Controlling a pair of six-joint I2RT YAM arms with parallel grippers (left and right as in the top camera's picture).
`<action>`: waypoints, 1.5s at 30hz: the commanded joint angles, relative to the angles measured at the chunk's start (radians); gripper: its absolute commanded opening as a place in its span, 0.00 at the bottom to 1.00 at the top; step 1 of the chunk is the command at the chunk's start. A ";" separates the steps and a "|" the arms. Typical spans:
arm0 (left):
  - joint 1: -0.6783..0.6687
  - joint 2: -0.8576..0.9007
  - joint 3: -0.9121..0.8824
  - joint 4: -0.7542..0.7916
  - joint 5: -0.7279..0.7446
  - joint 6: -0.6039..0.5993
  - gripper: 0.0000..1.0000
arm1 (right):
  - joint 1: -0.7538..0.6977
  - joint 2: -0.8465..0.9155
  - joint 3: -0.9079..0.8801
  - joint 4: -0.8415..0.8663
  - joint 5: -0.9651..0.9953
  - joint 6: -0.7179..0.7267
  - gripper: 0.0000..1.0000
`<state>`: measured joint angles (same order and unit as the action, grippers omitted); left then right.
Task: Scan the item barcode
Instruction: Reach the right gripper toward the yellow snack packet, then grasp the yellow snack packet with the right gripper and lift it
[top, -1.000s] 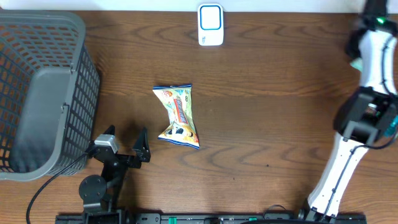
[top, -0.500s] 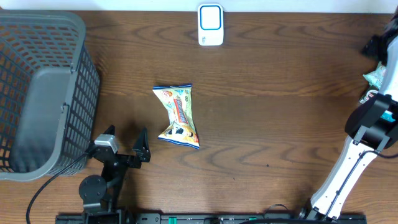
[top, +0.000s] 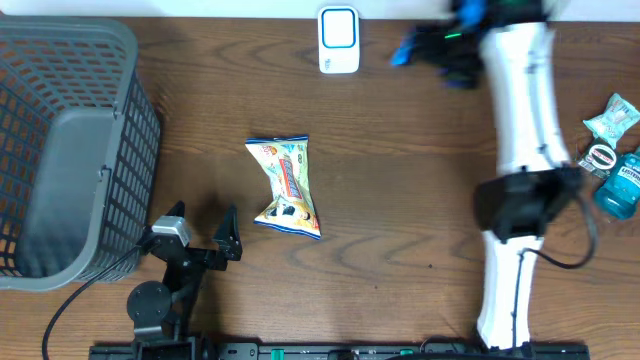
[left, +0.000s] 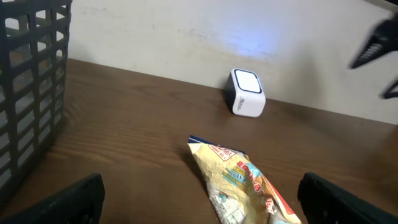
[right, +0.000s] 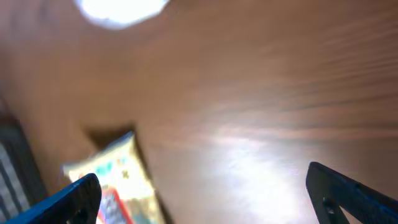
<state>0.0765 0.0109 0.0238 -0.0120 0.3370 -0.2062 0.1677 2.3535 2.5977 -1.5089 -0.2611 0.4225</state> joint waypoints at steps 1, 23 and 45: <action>-0.003 -0.006 -0.019 -0.032 0.010 0.002 0.98 | 0.172 -0.003 -0.026 -0.008 -0.021 0.018 0.99; -0.003 -0.006 -0.019 -0.032 0.010 0.002 0.98 | 0.738 0.005 -0.522 0.364 0.635 0.229 0.98; -0.003 -0.006 -0.019 -0.032 0.010 0.002 0.98 | 0.602 0.010 -0.539 0.184 -0.082 -0.395 0.01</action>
<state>0.0765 0.0109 0.0238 -0.0120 0.3370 -0.2062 0.8341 2.3329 2.0113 -1.2350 0.0231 0.3275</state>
